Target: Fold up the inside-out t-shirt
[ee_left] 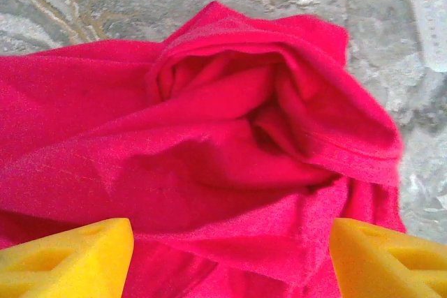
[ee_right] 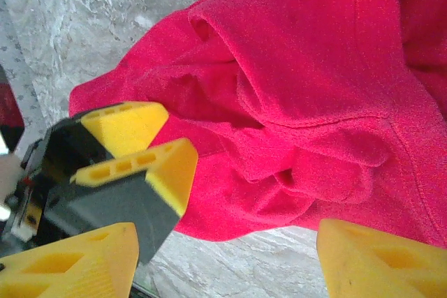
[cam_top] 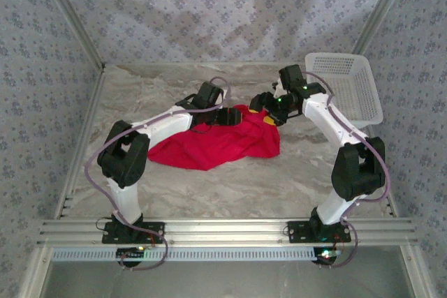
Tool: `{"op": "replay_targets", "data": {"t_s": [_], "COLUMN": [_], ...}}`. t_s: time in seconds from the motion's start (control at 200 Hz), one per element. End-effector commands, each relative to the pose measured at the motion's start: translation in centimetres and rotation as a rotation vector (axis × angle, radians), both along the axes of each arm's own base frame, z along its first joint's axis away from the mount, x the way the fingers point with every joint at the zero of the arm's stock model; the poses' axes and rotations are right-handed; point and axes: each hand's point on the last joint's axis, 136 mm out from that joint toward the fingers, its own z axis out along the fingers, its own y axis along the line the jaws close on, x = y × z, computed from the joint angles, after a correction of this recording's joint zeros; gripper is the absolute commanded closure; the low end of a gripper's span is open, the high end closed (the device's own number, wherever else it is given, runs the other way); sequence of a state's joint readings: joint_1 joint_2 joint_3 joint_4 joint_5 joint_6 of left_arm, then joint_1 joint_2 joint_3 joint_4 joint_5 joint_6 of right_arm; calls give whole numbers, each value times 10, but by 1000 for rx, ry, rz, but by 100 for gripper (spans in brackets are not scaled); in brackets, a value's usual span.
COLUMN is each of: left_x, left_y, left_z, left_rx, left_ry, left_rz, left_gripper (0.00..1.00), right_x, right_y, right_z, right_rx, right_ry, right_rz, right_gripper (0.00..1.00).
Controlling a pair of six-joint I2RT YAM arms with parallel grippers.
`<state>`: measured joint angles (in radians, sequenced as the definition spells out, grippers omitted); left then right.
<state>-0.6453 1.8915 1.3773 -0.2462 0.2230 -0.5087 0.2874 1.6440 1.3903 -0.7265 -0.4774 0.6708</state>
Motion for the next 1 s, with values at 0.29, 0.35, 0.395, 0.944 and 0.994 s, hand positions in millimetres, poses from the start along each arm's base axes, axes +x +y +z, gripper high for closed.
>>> {"op": "replay_targets", "data": {"t_s": [0.29, 0.35, 0.395, 0.944, 0.994], "left_x": [5, 9, 11, 5, 1], "left_y": [-1, -3, -6, 42, 52], "left_z": [-52, -58, -61, 29, 40], "left_rx": [153, 149, 144, 108, 102], "left_ry": [87, 89, 96, -24, -48], "left_rz": [-25, -19, -21, 46, 62], "left_gripper": [23, 31, 43, 100, 100], "right_x": [18, 25, 30, 60, 54], "right_y": [-6, -4, -1, -38, -54], "right_z": [-35, -42, -48, -59, -57], "right_rx": [-99, -100, -103, -130, -139], "right_ry": [30, 38, 42, 79, 74], "right_rz": [25, 23, 25, -28, -52], "right_gripper": [29, 29, 29, 100, 100]}}
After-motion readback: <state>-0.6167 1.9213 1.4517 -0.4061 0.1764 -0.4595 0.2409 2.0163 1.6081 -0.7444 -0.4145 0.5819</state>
